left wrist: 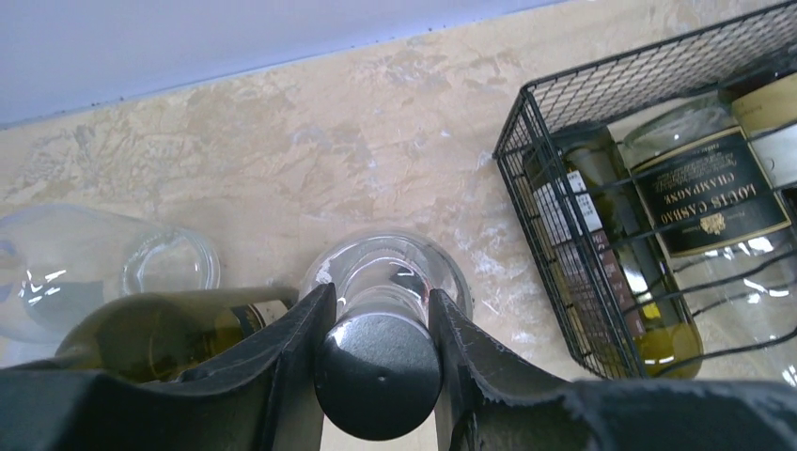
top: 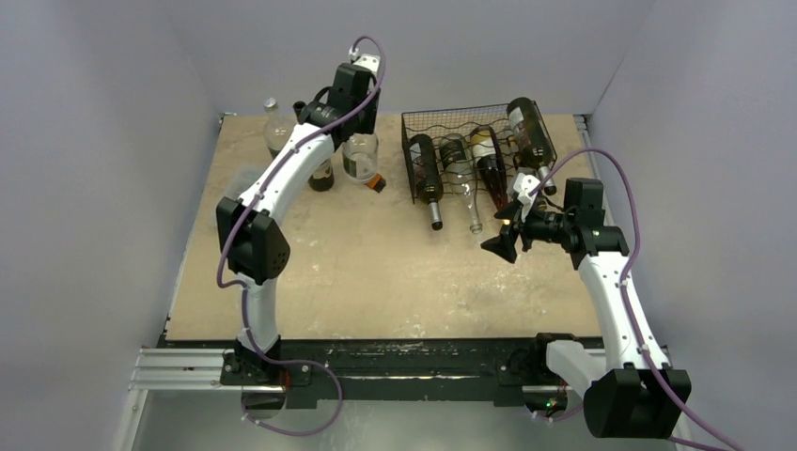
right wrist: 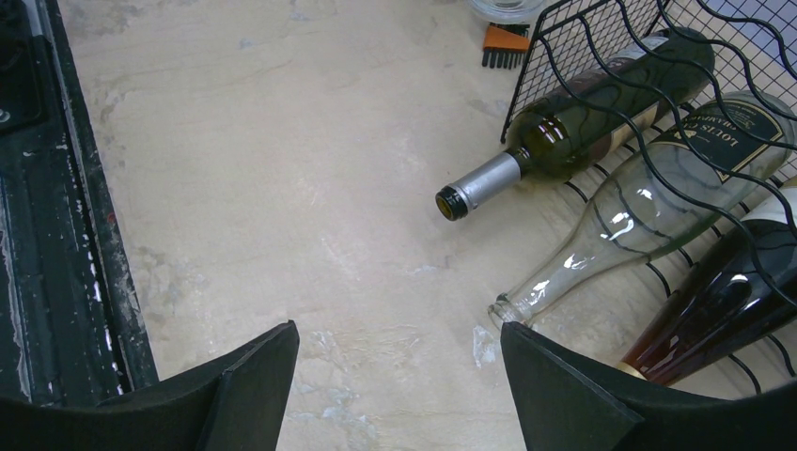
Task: Take the wine bottle off the wine rack
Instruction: Place the wine bottle at the center of the board.
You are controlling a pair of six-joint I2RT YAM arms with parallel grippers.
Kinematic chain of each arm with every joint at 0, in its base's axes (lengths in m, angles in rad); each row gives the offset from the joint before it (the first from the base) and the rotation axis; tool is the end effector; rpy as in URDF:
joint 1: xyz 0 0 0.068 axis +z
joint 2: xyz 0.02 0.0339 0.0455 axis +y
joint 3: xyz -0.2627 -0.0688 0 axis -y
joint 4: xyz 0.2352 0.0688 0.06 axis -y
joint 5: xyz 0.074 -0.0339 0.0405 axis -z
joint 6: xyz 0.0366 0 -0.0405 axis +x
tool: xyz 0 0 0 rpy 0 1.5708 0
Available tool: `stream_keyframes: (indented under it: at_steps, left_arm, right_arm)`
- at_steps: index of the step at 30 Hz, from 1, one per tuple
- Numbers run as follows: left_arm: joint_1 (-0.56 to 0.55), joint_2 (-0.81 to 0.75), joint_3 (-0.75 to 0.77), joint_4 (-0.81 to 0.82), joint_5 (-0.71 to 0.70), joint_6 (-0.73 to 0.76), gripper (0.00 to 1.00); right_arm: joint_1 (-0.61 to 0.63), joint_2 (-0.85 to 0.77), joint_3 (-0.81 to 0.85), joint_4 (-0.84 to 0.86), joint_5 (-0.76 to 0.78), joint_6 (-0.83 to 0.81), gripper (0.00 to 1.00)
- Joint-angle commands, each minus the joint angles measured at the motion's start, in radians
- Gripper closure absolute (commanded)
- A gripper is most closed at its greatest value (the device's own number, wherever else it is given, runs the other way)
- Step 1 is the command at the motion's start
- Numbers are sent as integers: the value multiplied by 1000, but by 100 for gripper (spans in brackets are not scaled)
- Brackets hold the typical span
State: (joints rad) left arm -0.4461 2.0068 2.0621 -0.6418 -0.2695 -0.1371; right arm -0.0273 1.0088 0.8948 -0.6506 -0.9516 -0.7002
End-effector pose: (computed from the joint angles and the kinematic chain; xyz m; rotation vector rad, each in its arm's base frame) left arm 0.4133 -0.1869 0.3641 0.1747 2.1268 -0.0517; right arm 0.1900 0.0246 0.3027 -1.0744 1.7416 0.6592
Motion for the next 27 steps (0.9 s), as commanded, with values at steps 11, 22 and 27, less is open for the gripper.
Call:
stream_keyframes:
  at_steps: [11, 22, 27]
  left_arm:
    - [42, 41, 162, 304, -63, 3, 100]
    - [55, 93, 209, 344, -79, -8, 100]
    - [62, 110, 225, 356, -85, -7, 100]
  right_arm:
    - [-5, 6, 9, -9, 1, -20, 17]
    - [-5, 8, 9, -11, 2, -22, 17]
    - [-5, 8, 10, -12, 3, -24, 16]
